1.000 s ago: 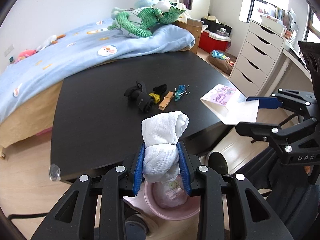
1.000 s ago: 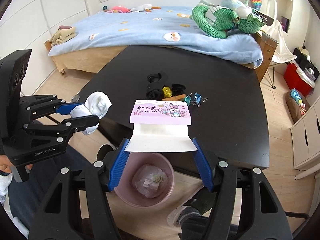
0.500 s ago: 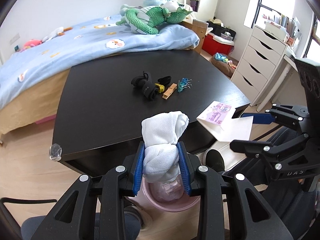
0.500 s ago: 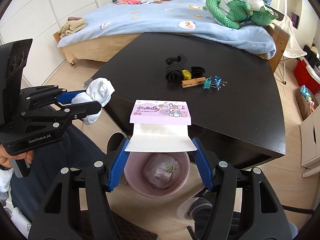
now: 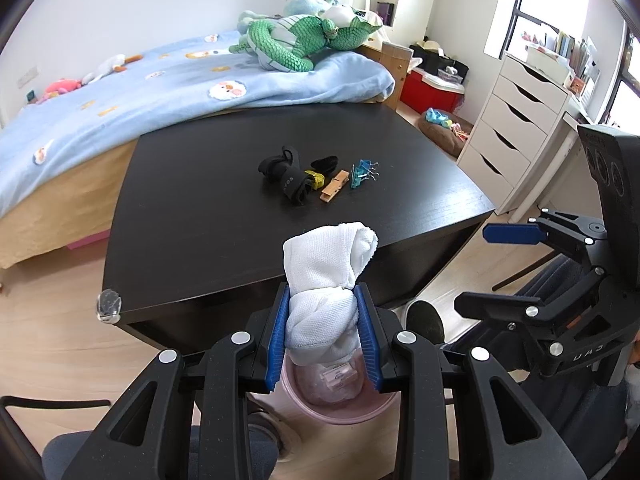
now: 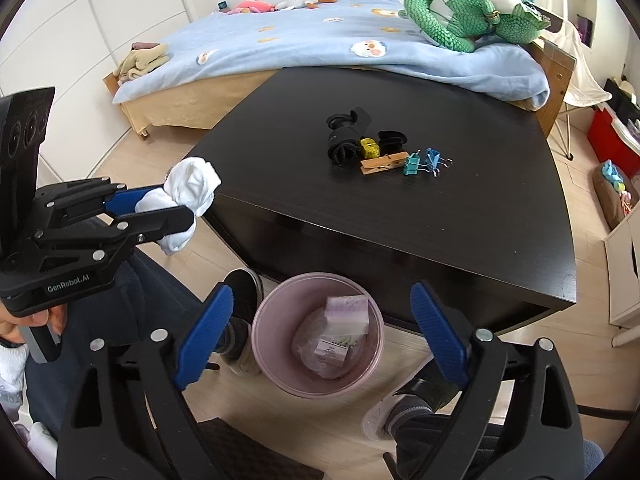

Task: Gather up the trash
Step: 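Lower the white sock into the pink bin and open the left gripper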

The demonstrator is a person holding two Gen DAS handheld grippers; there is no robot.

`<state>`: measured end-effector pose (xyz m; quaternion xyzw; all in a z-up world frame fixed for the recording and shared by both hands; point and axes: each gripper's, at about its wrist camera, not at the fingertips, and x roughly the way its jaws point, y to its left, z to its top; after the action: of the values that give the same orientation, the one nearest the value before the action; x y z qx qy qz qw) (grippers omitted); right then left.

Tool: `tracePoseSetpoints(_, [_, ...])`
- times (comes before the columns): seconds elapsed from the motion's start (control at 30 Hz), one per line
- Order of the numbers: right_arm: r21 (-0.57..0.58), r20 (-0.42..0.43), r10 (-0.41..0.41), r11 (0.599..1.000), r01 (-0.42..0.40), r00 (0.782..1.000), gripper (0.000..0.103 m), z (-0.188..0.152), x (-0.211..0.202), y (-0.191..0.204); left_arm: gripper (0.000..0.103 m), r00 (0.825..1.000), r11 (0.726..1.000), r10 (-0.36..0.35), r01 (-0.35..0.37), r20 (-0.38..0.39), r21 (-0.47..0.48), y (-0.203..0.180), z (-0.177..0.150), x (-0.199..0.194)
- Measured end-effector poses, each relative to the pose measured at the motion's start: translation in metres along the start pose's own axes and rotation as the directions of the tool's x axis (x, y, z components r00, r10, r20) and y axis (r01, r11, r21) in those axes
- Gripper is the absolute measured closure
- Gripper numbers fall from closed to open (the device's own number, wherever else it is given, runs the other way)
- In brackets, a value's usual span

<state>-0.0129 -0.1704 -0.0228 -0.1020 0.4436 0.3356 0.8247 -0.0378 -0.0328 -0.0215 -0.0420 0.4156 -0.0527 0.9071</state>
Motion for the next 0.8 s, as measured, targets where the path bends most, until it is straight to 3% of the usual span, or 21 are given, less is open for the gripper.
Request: tracePoseSetpoints(0.8, [0.089, 0.058, -0.097, 0.992, 0.092, 0.994, 0.008, -0.007, -0.030, -0.034, 0.071, 0.998, 0.996, -0.056, 0.058, -0.035, 0.066, -0.028, 0.001, 0.006])
